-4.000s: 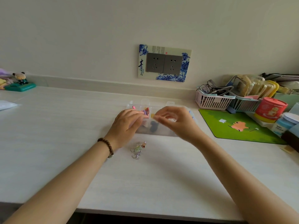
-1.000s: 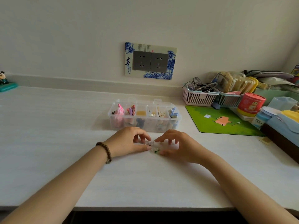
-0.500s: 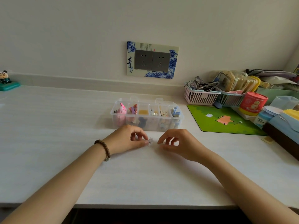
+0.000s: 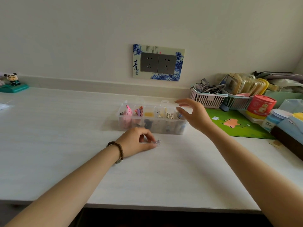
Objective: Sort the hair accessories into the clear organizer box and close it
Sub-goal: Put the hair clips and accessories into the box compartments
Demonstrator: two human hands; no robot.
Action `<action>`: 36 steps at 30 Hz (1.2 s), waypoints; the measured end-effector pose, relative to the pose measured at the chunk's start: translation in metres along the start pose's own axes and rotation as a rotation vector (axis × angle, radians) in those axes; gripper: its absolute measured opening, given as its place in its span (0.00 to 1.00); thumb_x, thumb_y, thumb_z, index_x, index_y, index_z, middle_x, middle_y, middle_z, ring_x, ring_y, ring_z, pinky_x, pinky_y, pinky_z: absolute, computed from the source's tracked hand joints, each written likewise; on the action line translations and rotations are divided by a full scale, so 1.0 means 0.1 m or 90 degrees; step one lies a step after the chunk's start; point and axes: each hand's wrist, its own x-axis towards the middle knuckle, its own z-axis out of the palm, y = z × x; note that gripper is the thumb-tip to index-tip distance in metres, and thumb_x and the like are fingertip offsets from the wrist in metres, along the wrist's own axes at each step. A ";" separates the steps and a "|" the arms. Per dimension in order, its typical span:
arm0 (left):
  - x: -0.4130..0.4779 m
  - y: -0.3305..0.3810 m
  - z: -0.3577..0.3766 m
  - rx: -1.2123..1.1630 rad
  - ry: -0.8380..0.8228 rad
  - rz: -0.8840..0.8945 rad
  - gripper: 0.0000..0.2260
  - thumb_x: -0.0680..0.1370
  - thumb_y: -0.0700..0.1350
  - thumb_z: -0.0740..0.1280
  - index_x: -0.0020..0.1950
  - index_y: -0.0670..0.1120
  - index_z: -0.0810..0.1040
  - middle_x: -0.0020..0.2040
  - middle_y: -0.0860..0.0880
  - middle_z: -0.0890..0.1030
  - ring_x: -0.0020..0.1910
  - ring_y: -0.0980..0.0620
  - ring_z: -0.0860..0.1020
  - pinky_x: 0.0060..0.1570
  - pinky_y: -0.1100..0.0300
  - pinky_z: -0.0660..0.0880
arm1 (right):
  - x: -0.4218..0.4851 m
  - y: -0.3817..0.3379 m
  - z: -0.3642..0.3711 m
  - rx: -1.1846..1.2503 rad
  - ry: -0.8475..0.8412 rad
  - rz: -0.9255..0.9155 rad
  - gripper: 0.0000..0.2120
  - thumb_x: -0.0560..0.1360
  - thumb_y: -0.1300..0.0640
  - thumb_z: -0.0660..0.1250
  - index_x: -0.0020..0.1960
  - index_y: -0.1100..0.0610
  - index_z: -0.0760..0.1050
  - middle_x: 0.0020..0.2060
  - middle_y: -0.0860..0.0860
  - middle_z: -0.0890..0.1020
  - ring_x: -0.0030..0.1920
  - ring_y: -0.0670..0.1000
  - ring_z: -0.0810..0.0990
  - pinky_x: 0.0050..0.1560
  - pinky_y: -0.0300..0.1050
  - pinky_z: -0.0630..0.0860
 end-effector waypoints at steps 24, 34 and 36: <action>1.12 0.55 -0.14 0.134 0.003 0.051 0.04 0.73 0.48 0.69 0.45 0.49 0.80 0.44 0.52 0.82 0.45 0.55 0.79 0.51 0.57 0.76 | -0.26 0.23 0.26 0.296 0.004 0.168 0.20 0.80 0.47 0.51 0.66 0.53 0.72 0.71 0.48 0.67 0.71 0.46 0.63 0.73 0.56 0.60; 0.91 0.19 -0.59 0.056 0.156 0.032 0.14 0.77 0.53 0.61 0.60 0.50 0.74 0.59 0.55 0.76 0.59 0.58 0.71 0.60 0.60 0.65 | -0.25 0.19 0.26 0.277 0.011 0.158 0.18 0.78 0.47 0.58 0.66 0.49 0.72 0.70 0.47 0.67 0.70 0.46 0.65 0.72 0.50 0.62; 0.82 0.01 -0.70 -0.017 0.219 -0.044 0.18 0.77 0.55 0.60 0.63 0.49 0.72 0.64 0.54 0.73 0.60 0.58 0.69 0.59 0.61 0.64 | -0.22 0.17 0.25 0.310 0.024 0.191 0.20 0.76 0.46 0.62 0.67 0.48 0.69 0.70 0.47 0.67 0.69 0.47 0.67 0.66 0.47 0.66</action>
